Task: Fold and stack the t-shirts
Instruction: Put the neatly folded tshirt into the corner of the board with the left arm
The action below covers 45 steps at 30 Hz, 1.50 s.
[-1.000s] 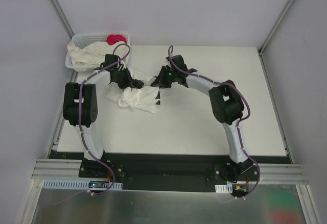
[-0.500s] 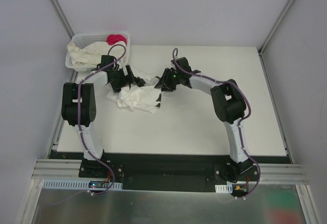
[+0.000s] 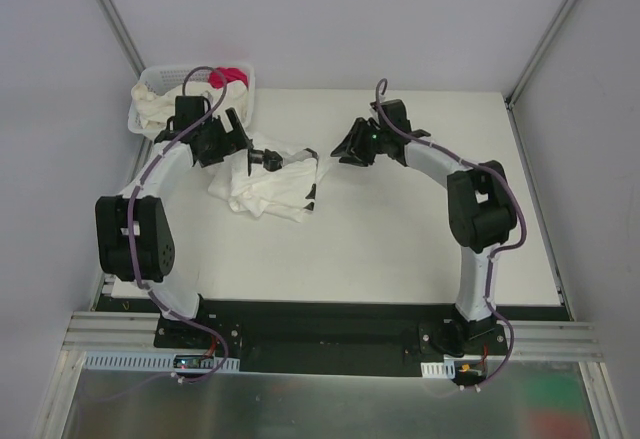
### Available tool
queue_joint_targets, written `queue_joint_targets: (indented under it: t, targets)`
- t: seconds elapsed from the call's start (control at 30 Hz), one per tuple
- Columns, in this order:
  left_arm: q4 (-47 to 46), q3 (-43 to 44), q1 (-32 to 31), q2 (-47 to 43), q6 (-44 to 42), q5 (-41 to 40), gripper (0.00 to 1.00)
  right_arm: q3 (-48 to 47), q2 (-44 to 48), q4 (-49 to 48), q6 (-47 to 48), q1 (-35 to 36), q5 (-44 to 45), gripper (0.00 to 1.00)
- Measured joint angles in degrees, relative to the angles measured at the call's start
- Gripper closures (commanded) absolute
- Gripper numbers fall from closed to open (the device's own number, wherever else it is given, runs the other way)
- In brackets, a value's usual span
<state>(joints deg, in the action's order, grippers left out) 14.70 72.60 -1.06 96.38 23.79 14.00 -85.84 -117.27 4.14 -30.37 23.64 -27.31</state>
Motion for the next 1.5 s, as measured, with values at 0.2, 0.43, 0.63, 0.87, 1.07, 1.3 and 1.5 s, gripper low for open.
queue_joint_targets:
  t: [0.2,0.43,0.63,0.87,1.07,1.3,1.5]
  targets:
    - [2.1,1.2,0.0,-8.3,0.0,1.3,0.04,2.4,4.2,-0.6,0.5,-1.2,0.4,0.99]
    - [-2.5,1.7,-1.3,-11.3,0.6,7.7,0.07,6.1,7.4,-3.2,-0.5,-1.4,0.3,0.99]
    - [-9.6,1.3,-4.1,0.4,2.8,17.3,0.06,7.2,7.6,-4.3,-0.7,-1.4,0.3,0.99]
    - [-18.7,1.3,-6.2,12.5,7.3,27.7,0.05,8.4,8.4,-5.1,-0.7,-2.1,-0.2,0.99]
    - [-28.6,-1.8,-6.0,15.3,13.5,29.6,0.08,9.6,9.0,-5.4,-0.7,-3.7,-0.6,0.99]
    - [-41.4,-14.2,-6.0,13.6,22.2,24.2,0.09,12.1,10.0,-6.6,-1.6,-6.5,-1.2,0.99]
    - [-43.5,-20.0,-6.1,8.3,26.7,17.9,0.09,14.5,12.0,-7.5,-2.5,-8.2,-1.6,0.99]
